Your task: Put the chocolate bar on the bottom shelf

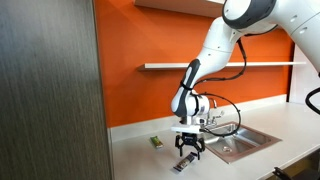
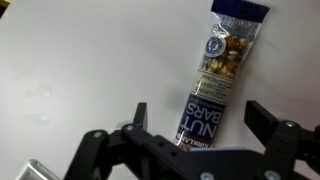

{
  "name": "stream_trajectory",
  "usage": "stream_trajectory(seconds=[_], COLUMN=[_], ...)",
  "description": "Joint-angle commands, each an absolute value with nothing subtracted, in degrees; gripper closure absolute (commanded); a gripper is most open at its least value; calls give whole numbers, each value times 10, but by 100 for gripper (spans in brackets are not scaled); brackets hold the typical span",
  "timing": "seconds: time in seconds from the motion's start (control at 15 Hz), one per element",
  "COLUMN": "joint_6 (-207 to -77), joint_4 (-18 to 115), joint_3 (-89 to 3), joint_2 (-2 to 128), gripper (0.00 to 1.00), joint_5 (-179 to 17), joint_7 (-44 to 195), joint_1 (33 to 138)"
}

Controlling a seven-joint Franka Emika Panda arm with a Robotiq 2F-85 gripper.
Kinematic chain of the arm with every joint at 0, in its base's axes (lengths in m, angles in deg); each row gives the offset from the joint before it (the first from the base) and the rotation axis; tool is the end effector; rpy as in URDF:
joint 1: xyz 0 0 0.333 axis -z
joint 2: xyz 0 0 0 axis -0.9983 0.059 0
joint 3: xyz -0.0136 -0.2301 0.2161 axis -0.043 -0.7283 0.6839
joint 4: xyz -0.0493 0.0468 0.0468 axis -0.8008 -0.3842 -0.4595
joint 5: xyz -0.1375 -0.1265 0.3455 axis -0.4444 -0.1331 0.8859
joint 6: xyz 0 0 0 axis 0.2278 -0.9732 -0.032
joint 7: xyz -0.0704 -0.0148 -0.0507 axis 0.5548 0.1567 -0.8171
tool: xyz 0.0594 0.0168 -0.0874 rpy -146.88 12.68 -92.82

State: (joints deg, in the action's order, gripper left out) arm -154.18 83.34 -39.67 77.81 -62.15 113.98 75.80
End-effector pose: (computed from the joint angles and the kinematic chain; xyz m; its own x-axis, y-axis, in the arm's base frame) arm 0.5103 0.0872 0.1134 0.6575 -0.7208 -0.2195 -0.7257 -0.6842 0.0727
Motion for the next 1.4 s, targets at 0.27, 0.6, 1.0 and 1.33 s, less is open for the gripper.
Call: stream_trajectory(seconds=[0.27, 0.6, 1.0, 1.33], joint_6=[-1555, -1556, -1556, -1560], joint_4=[828, 828, 826, 821], joint_3=[-406, -408, -409, -409], joint_2=[792, 795, 799, 800], gripper=[0, 0, 32, 70], joint_5=[-630, -633, -633, -633], joint_7=[1186, 1194, 1194, 1193], joint_1=[745, 743, 743, 743])
